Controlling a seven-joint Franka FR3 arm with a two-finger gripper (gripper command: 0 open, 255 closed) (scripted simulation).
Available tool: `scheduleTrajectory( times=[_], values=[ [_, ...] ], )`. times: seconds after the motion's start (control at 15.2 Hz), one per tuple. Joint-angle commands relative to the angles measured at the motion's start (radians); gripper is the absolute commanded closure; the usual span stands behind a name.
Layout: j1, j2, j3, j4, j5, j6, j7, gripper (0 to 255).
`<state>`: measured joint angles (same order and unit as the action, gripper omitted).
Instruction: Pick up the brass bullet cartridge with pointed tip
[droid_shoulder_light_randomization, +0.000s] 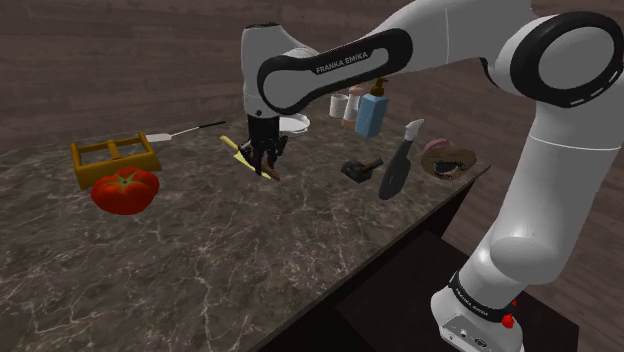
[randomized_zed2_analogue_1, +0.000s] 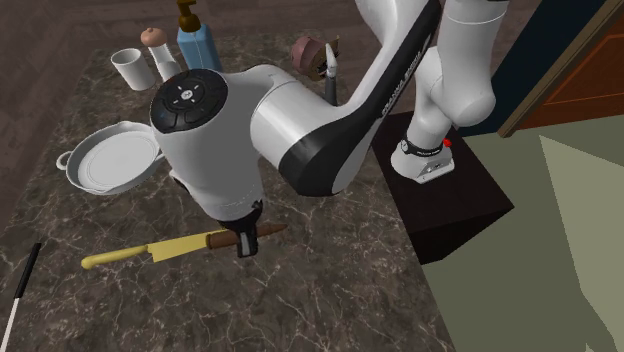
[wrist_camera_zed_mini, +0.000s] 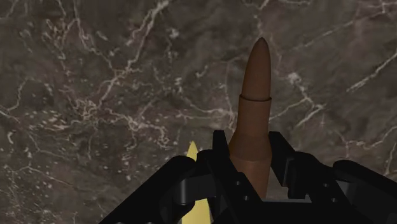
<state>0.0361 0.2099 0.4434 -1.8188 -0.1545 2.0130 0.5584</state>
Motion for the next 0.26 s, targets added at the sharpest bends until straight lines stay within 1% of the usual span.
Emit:
scheduleTrajectory(
  times=[0.0, 0.2],
  values=[
    [-0.002, -0.011, 0.001, 0.013, 0.007, -0.023, -0.006, 255],
    [-0.002, -0.015, 0.002, 0.023, 0.009, -0.037, -0.008, 255]
  ],
)
